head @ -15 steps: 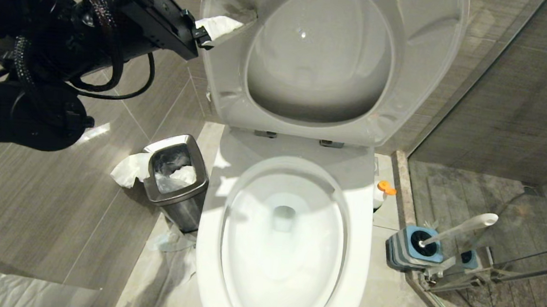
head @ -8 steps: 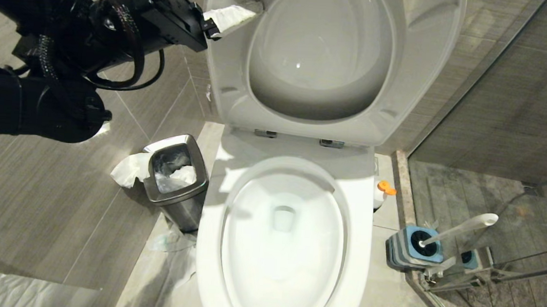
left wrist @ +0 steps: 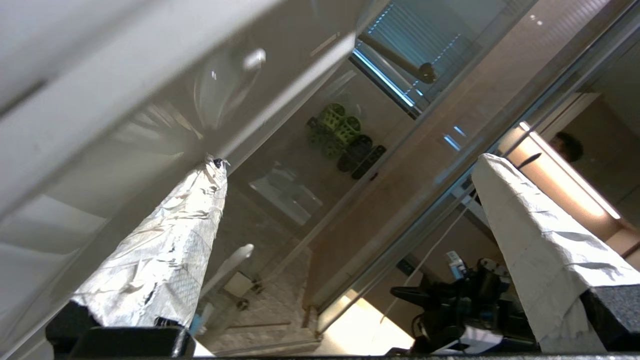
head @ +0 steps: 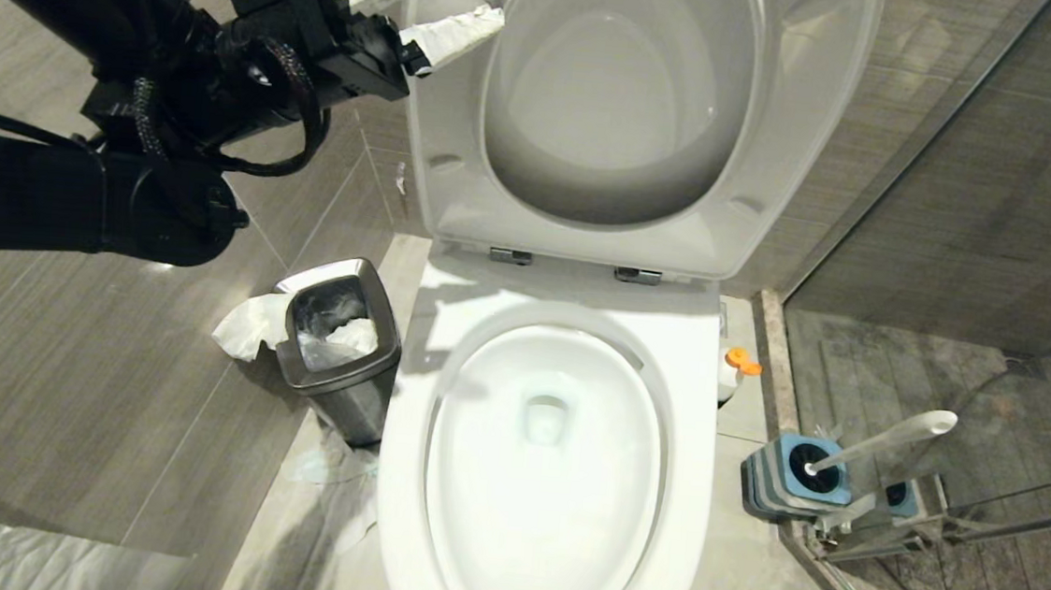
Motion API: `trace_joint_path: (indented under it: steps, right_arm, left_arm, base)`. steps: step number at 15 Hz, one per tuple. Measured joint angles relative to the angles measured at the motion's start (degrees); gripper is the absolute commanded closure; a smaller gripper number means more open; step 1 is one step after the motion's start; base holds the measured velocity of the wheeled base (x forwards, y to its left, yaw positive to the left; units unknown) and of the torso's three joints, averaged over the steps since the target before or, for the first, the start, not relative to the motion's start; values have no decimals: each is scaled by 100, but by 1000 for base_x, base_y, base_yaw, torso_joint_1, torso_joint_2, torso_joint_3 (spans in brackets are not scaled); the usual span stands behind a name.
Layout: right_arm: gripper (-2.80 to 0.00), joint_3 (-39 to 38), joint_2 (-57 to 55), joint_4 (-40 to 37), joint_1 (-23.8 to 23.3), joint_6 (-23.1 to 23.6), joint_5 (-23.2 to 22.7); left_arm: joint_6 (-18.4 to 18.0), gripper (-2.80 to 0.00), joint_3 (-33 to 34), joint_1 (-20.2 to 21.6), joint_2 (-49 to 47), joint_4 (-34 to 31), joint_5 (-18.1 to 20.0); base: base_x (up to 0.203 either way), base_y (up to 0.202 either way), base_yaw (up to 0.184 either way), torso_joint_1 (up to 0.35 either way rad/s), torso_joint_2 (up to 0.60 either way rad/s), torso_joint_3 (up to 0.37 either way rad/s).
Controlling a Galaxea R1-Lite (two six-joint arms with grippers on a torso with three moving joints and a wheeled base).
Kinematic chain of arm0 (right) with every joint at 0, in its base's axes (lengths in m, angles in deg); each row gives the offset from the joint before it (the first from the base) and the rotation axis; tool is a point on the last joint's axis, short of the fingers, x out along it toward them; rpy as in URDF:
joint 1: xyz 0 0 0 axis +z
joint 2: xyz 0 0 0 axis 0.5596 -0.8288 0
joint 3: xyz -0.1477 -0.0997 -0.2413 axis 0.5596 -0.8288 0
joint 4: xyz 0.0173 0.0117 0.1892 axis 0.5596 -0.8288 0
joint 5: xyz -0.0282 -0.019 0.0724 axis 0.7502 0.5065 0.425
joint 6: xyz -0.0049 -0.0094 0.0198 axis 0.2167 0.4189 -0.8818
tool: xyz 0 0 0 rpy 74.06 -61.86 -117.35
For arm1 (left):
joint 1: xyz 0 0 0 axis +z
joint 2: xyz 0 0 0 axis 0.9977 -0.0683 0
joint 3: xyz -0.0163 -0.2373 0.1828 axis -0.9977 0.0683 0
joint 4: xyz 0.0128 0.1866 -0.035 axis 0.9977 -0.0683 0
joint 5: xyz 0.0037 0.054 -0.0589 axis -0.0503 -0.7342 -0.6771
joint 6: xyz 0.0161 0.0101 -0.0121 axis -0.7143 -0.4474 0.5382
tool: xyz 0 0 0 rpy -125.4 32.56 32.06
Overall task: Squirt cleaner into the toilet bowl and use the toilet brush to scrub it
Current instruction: Use the left hand to lift the toilet lid slightly
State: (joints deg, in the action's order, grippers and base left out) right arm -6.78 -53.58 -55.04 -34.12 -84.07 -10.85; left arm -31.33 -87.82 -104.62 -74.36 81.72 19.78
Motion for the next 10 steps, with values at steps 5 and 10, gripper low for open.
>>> trace_joint_path:
  steps: [5, 10]
  right_arm:
    - [0, 0, 0, -1, 0, -2, -4]
    - [0, 0, 0, -3, 0, -2, 0]
  left_arm:
    - [-501, -280, -551, 1, -414, -219, -20]
    - [-964, -280, -1105, 122, -702, -757, -126]
  base:
    - [0, 0, 0, 0, 0, 0]
    - [0, 0, 0, 0, 0, 0]
